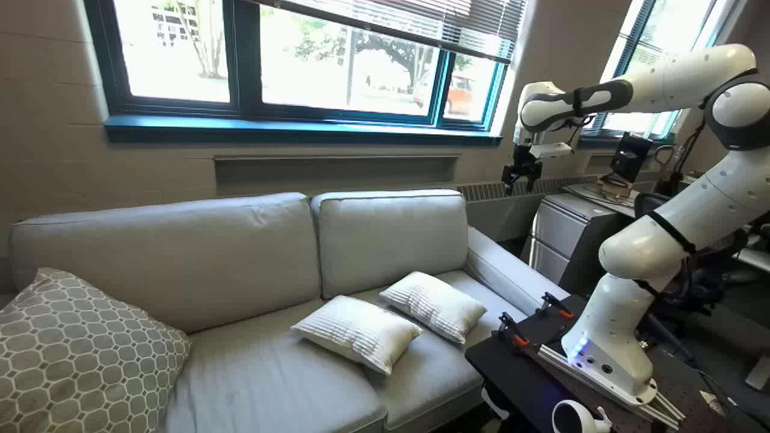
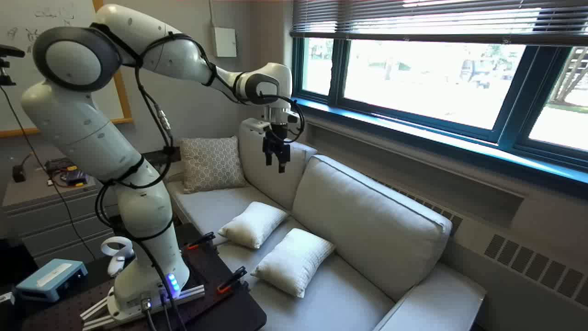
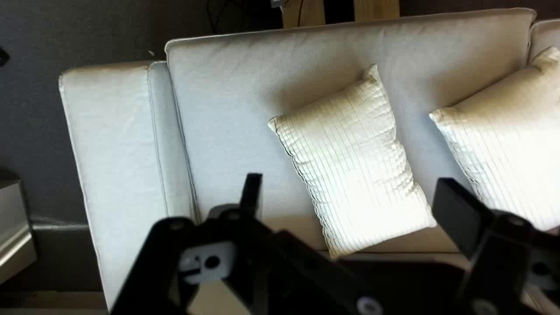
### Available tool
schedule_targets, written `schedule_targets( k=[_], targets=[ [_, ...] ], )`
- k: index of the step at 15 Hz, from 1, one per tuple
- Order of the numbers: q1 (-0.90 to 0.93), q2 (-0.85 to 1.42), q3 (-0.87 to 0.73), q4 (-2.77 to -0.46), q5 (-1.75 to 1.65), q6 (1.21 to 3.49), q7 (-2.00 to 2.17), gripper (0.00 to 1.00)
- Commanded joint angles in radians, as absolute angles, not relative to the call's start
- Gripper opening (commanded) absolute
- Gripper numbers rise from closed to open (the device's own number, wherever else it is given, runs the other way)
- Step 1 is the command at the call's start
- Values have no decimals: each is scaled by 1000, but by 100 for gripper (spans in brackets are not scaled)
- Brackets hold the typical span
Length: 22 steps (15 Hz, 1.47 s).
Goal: Set the striped pillows against the armrest
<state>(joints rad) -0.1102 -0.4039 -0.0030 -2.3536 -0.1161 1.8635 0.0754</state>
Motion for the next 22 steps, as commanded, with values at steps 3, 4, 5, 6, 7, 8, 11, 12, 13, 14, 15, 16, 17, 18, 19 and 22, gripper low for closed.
schedule_targets(
  k=[3, 4, 5, 6, 7, 8, 11, 12, 13, 14, 15, 16, 17, 18, 19, 22],
  targets=[
    [-97, -403, -15, -2351, -121, 1863, 79, 100],
    [-97, -403, -15, -2351, -121, 1863, 79, 100],
    [-97, -403, -15, -2351, -121, 1863, 79, 100],
    [-97, -403, -15, -2351, -121, 1863, 79, 100],
    [-97, -403, -15, -2351, -121, 1863, 79, 100],
    [-97, -403, -15, -2351, -121, 1863, 79, 100],
    [-97, -403, -15, -2351, -121, 1863, 79, 100],
    [-97, -403, -15, -2351, -121, 1863, 79, 100],
    [-97, -403, -15, -2351, -121, 1863, 79, 100],
    [-97, -407, -10, -2355, -119, 1872, 95, 100],
    [-96, -403, -6, -2357, -120, 1886, 109, 100],
    [-92, -390, -4, -2353, -115, 1904, 114, 100],
    [-90, -373, -2, -2350, -109, 1931, 126, 100],
    [-86, -343, -1, -2343, -103, 1974, 137, 100],
    [-79, -308, -6, -2333, -80, 2012, 139, 100],
    [-63, -164, -15, -2290, -10, 2136, 142, 100]
  ],
)
